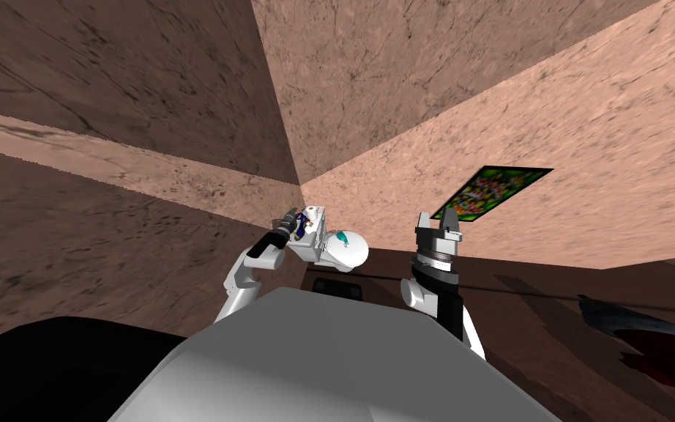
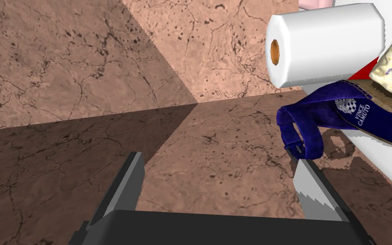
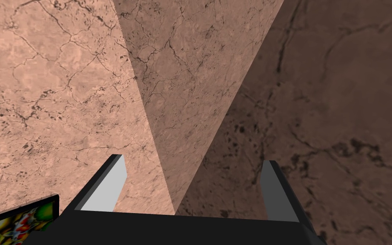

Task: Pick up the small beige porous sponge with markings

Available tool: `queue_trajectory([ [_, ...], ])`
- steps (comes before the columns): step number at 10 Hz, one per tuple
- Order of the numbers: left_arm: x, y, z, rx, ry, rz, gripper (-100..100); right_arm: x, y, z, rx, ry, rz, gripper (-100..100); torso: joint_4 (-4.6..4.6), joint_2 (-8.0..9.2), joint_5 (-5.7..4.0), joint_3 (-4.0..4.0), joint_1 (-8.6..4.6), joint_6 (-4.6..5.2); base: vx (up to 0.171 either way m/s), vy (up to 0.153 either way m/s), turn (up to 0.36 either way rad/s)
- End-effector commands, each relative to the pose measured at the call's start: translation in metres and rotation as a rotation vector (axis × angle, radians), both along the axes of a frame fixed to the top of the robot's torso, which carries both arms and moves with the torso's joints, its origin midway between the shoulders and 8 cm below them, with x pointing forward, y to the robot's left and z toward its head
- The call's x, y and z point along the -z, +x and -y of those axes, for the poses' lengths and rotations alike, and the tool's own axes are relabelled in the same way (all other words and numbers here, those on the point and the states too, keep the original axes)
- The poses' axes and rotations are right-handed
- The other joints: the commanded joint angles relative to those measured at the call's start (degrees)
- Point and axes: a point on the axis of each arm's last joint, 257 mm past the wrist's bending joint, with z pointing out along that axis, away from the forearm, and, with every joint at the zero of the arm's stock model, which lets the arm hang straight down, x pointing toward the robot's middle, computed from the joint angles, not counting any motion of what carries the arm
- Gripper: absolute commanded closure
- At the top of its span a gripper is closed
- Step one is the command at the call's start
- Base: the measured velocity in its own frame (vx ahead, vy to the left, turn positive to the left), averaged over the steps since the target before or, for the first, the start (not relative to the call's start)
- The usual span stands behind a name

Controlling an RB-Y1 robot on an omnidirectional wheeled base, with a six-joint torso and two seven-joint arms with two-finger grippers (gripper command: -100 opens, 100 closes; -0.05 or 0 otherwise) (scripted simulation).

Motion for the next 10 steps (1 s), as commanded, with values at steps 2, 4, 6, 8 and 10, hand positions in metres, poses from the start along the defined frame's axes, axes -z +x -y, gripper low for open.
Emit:
queue_trajectory([
  [2, 0.017, 0.002, -0.004, -0.008, -0.003, -0.065, -100, 0.000, 0.000, 0.000, 0.000, 0.000, 0.000, 0, 0.00, -0.01, 0.00, -0.01, -0.01, 0.01, 0.024, -0.006, -0.018],
  [4, 0.029, 0.003, -0.006, -0.015, -0.006, -0.112, -100, 0.000, 0.000, 0.000, 0.000, 0.000, 0.000, 0, 0.00, -0.01, 0.00, -0.01, -0.02, 0.01, 0.026, -0.006, -0.020],
  [6, 0.040, 0.003, -0.009, -0.021, -0.009, -0.159, -100, 0.000, 0.000, 0.000, 0.000, 0.000, 0.000, 0, -0.01, -0.04, 0.00, -0.02, 0.02, 0.00, 0.033, -0.002, -0.023],
  [8, 0.051, 0.004, -0.011, -0.026, -0.012, -0.206, -100, 0.000, 0.000, 0.000, 0.000, 0.000, 0.000, 0, -0.02, -0.06, 0.01, -0.03, 0.01, 0.00, 0.029, -0.009, -0.024],
  [10, 0.062, 0.003, -0.012, -0.032, -0.016, -0.252, -100, 0.000, 0.000, 0.000, 0.000, 0.000, 0.000, 0, -0.02, -0.05, 0.01, -0.03, 0.00, 0.01, 0.027, -0.007, -0.027],
])
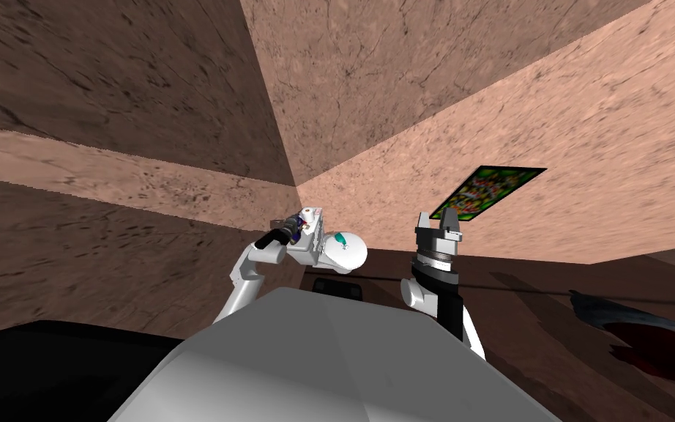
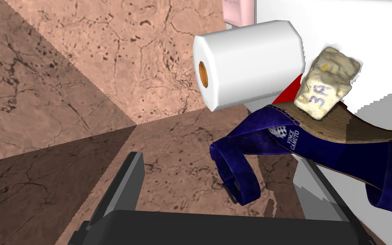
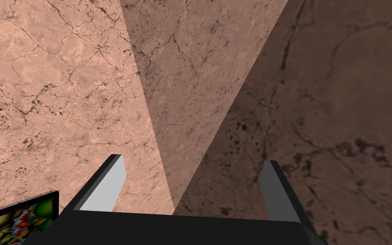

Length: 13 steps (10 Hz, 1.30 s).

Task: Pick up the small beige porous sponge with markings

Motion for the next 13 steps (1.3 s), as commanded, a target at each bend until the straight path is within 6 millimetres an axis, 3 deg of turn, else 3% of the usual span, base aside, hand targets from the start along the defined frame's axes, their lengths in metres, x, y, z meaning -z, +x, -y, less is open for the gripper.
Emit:
queue_trajectory([
  [1, 0.011, -0.002, -0.003, -0.006, -0.003, -0.049, -100, 0.000, 0.000, 0.000, 0.000, 0.000, 0.000, 0, 0.00, 0.00, 0.00, 0.00, 0.00, 0.00, 0.034, -0.008, -0.032],
  [13, 0.077, -0.019, -0.017, -0.043, -0.005, -0.339, -100, 0.000, 0.000, 0.000, 0.000, 0.000, 0.000, 0, 0.00, 0.01, 0.00, 0.00, 0.00, -0.01, 0.027, -0.007, -0.033],
])
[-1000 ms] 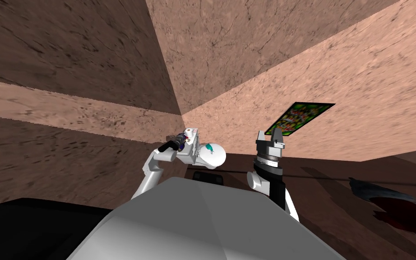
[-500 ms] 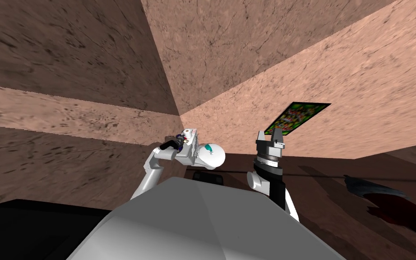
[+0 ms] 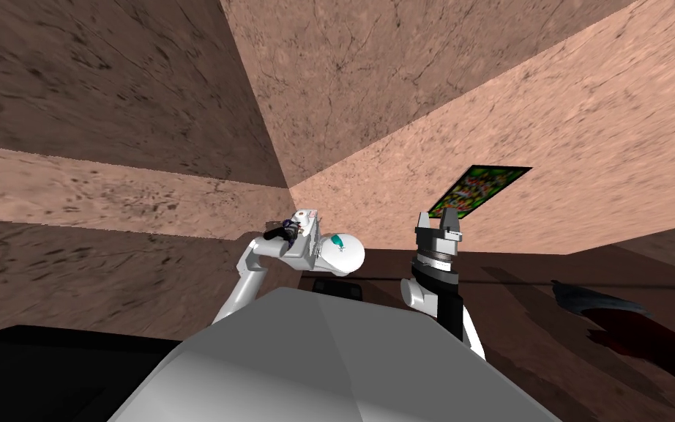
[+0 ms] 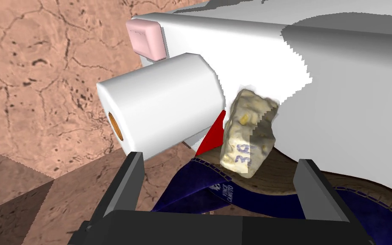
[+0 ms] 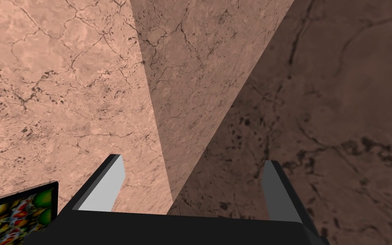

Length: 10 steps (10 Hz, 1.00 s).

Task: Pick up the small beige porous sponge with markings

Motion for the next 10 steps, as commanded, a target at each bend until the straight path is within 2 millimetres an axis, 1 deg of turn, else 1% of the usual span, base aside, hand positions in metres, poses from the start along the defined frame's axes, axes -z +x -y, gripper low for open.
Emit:
queue_trajectory([
  [1, 0.010, -0.006, -0.004, -0.007, 0.001, -0.050, -100, 0.000, 0.000, 0.000, 0.000, 0.000, 0.000, 0, 0.00, 0.00, 0.00, 0.00, 0.00, 0.00, 0.031, -0.005, -0.047],
  [4, 0.025, -0.013, -0.007, -0.015, 0.002, -0.113, -100, 0.000, 0.000, 0.000, 0.000, 0.000, 0.000, 0, -0.01, -0.04, 0.00, -0.02, 0.01, -0.01, 0.033, -0.004, -0.039],
  [5, 0.023, -0.011, -0.006, -0.013, 0.002, -0.099, -100, 0.000, 0.000, 0.000, 0.000, 0.000, 0.000, 0, -0.01, -0.03, 0.00, -0.02, 0.01, -0.01, 0.014, 0.000, -0.004],
  [6, 0.023, -0.011, -0.006, -0.014, 0.002, -0.103, 0, 0.000, 0.000, 0.000, 0.000, 0.000, 0.000, 0, 0.00, 0.02, 0.00, 0.01, 0.01, -0.01, 0.000, 0.000, 0.000],
  [7, 0.028, -0.006, -0.010, -0.020, 0.002, -0.102, -100, 0.000, 0.000, 0.000, 0.000, 0.000, 0.000, 0, 0.01, 0.07, 0.00, 0.04, 0.01, -0.01, -0.004, 0.000, -0.043],
  [10, 0.035, 0.004, -0.017, -0.031, 0.002, -0.102, -100, 0.000, 0.000, 0.000, 0.000, 0.000, 0.000, 0, 0.03, 0.12, 0.01, 0.07, 0.02, -0.01, -0.010, 0.001, -0.043],
])
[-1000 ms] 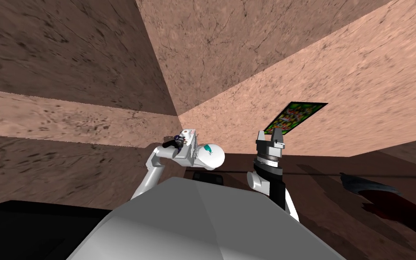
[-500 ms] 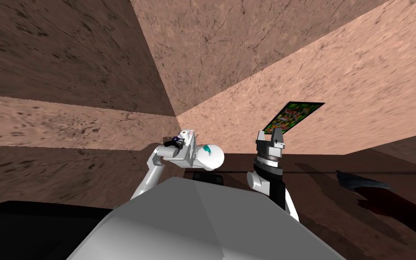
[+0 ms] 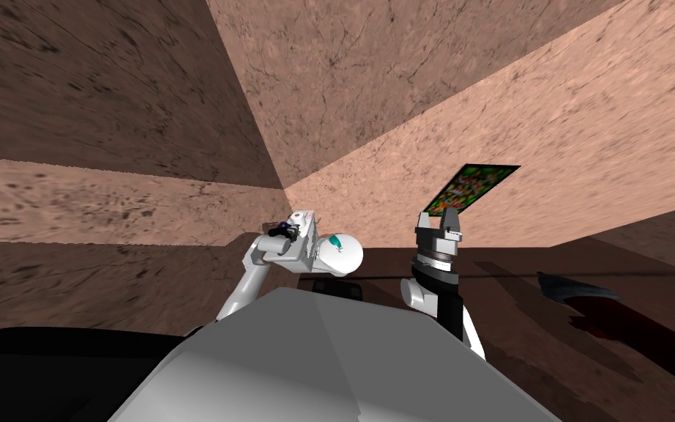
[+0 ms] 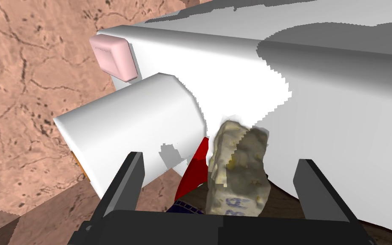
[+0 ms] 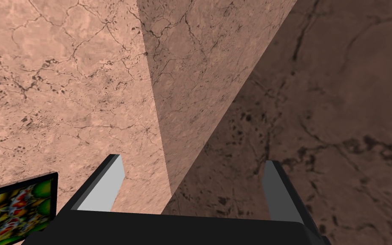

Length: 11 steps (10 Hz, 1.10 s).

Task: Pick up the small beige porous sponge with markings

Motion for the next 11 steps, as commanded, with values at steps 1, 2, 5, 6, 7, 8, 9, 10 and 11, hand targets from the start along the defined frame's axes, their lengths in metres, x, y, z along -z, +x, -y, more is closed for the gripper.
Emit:
queue_trajectory([
  [1, 0.003, 0.004, -0.003, -0.005, 0.000, 0.001, -100, 0.000, 0.000, 0.000, 0.000, 0.000, 0.000, 0, 0.00, 0.00, 0.00, 0.00, 0.00, 0.00, -0.010, 0.000, -0.030],
  [2, 0.002, 0.002, -0.002, -0.003, 0.000, 0.000, -100, 0.000, 0.000, 0.000, 0.000, 0.000, 0.000, 0, 0.00, 0.00, 0.00, 0.00, 0.00, -0.01, 0.000, 0.000, 0.000],
  [5, 0.003, 0.002, -0.002, -0.003, 0.001, 0.000, 100, 0.000, 0.000, 0.000, 0.000, 0.000, 0.000, 0, 0.00, -0.02, 0.00, 0.00, -0.02, -0.03, 0.000, 0.000, 0.000],
  [6, 0.002, 0.003, -0.002, -0.002, 0.002, 0.002, 100, 0.000, 0.000, 0.000, 0.000, 0.000, 0.000, 0, -0.01, -0.01, 0.02, -0.01, 0.00, -0.05, 0.000, 0.000, 0.000],
  [7, 0.002, 0.003, -0.002, -0.002, 0.001, 0.002, 100, 0.000, 0.000, 0.000, 0.000, 0.000, 0.000, 0, -0.01, -0.01, 0.02, -0.01, 0.01, -0.04, 0.000, 0.000, 0.000],
  [8, 0.002, 0.003, -0.002, -0.002, 0.001, 0.002, 0, 0.000, 0.000, 0.000, 0.000, 0.000, 0.000, 0, -0.02, -0.01, 0.01, -0.01, 0.01, -0.04, 0.000, 0.000, 0.000],
  [9, -0.002, -0.003, 0.002, 0.004, 0.000, 0.000, 100, 0.000, 0.000, 0.000, 0.000, 0.000, 0.000, 0, -0.02, -0.01, 0.01, -0.01, 0.01, -0.04, 0.010, 0.000, 0.063],
  [10, -0.004, -0.005, 0.004, 0.006, 0.000, 0.000, 100, 0.000, 0.000, 0.000, 0.000, 0.000, 0.000, 0, -0.01, -0.01, 0.01, -0.01, 0.00, -0.08, 0.013, -0.002, 0.060],
  [11, -0.007, -0.008, 0.007, 0.010, 0.000, 0.000, 100, 0.000, 0.000, 0.000, 0.000, 0.000, 0.000, 0, -0.01, 0.00, 0.00, 0.00, 0.01, -0.08, 0.011, -0.001, 0.046],
])
